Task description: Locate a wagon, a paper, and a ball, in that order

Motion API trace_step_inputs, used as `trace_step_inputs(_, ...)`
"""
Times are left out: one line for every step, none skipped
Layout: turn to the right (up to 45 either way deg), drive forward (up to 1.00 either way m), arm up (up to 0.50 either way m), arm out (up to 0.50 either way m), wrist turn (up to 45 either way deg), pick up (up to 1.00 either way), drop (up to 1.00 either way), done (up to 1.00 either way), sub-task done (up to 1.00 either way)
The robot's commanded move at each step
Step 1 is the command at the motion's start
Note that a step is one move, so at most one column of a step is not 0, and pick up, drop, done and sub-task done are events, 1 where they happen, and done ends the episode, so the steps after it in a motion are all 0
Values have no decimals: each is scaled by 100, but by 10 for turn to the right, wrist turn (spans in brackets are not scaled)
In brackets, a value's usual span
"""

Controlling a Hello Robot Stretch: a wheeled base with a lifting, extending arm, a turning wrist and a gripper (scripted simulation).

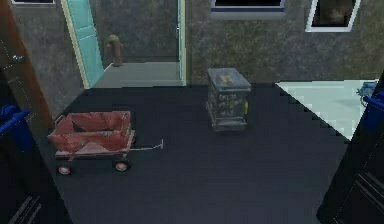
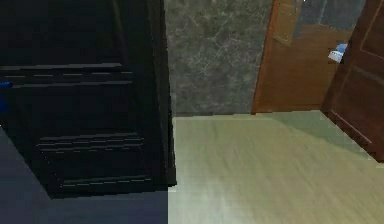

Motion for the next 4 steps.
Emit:
trace_step_inputs(90,0,0,0,0,0,0,0,0)
trace_step_inputs(0,100,0,0,0,0,0,0,0)
trace_step_inputs(180,0,0,0,0,0,0,0,0)
trace_step_inputs(0,5,0,0,0,0,0,0,0)
